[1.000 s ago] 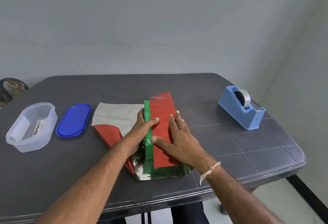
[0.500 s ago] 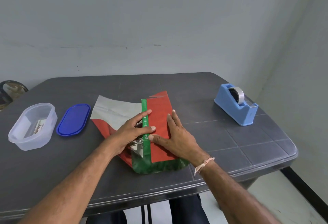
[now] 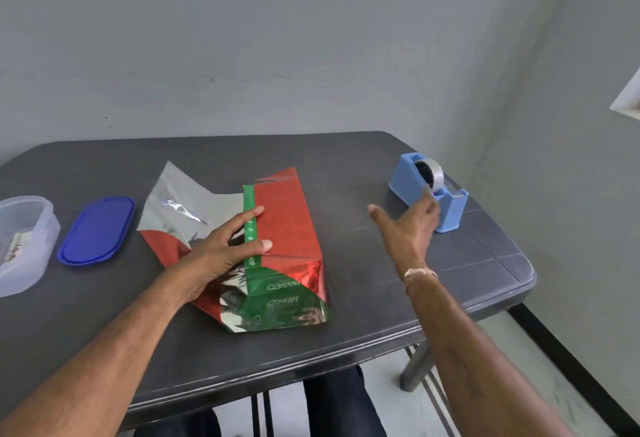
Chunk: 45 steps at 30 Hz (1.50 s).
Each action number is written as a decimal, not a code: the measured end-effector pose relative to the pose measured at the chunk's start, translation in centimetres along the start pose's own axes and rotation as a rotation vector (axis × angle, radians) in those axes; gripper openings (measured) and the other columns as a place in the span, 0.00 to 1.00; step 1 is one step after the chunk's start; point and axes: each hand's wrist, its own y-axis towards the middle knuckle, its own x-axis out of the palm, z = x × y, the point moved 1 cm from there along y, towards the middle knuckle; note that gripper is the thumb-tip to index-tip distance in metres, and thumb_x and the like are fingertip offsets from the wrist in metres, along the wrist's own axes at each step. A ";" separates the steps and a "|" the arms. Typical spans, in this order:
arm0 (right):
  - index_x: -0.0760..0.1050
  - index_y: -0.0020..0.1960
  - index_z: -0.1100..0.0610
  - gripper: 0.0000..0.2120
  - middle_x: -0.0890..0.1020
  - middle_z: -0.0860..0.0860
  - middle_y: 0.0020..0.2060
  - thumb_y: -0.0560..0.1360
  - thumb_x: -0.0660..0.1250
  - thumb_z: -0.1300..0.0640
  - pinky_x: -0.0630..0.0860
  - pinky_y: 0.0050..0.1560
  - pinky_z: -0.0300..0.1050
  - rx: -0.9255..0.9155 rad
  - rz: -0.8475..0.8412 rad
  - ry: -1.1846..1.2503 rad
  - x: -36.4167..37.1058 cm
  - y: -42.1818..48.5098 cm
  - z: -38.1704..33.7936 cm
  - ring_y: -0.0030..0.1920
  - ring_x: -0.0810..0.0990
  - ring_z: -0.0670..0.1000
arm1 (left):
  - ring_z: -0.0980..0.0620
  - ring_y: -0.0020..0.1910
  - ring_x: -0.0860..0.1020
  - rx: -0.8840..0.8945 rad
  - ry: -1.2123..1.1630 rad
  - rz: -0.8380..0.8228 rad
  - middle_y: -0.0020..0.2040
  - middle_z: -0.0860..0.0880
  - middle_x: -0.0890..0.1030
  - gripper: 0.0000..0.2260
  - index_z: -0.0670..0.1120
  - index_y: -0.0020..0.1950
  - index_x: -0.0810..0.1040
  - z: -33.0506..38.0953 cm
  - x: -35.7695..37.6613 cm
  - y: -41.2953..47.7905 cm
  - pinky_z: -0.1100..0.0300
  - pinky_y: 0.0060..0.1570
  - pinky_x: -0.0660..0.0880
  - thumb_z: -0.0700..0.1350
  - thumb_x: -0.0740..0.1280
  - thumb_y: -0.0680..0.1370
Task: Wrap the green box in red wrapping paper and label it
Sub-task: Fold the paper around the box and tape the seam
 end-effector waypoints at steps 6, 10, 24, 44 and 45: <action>0.44 0.84 0.56 0.58 0.50 0.59 0.81 0.69 0.81 0.54 0.59 0.78 0.61 0.315 0.179 0.116 -1.1 5.8 5.0 0.80 0.54 0.64 | 0.76 0.57 0.72 0.013 -0.056 0.008 0.67 0.64 0.74 0.31 0.69 0.71 0.73 0.0 0.1 0.0 0.69 0.57 0.68 0.50 0.78 0.72; 0.70 0.70 0.58 0.34 0.74 0.58 0.65 0.67 0.79 0.60 0.75 0.66 0.57 0.292 0.216 0.145 -2.1 7.4 6.8 0.66 0.75 0.62 | 0.81 0.49 0.75 0.004 -0.051 0.007 0.61 0.69 0.74 0.31 0.67 0.72 0.72 0.3 0.3 -0.2 0.72 0.52 0.68 0.47 0.76 0.74; 0.70 0.62 0.55 0.29 0.78 0.55 0.52 0.66 0.78 0.52 0.68 0.42 0.48 -0.027 0.105 -0.085 2.9 -1.5 1.0 0.51 0.78 0.59 | 0.49 0.52 0.87 -0.045 -0.061 0.014 0.68 0.59 0.74 0.31 0.67 0.73 0.71 0.6 0.4 -0.7 0.64 0.53 0.77 0.46 0.76 0.74; 0.80 0.50 0.58 0.12 0.79 0.54 0.53 0.79 0.71 0.48 0.85 0.50 0.61 0.284 -0.490 0.209 -0.7 2.3 -3.8 0.54 0.82 0.59 | 0.56 0.67 0.76 -0.061 -0.041 0.014 0.73 0.59 0.72 0.30 0.74 0.68 0.72 0.1 0.0 -0.3 0.51 0.73 0.70 0.55 0.79 0.69; 0.79 0.48 0.58 0.10 0.79 0.55 0.51 0.79 0.71 0.50 0.85 0.49 0.61 0.292 -0.497 0.208 -0.8 2.6 -4.2 0.53 0.82 0.61 | 0.56 0.66 0.77 -0.059 -0.049 0.012 0.72 0.58 0.73 0.31 0.74 0.67 0.73 0.0 0.0 -0.3 0.50 0.72 0.71 0.55 0.79 0.69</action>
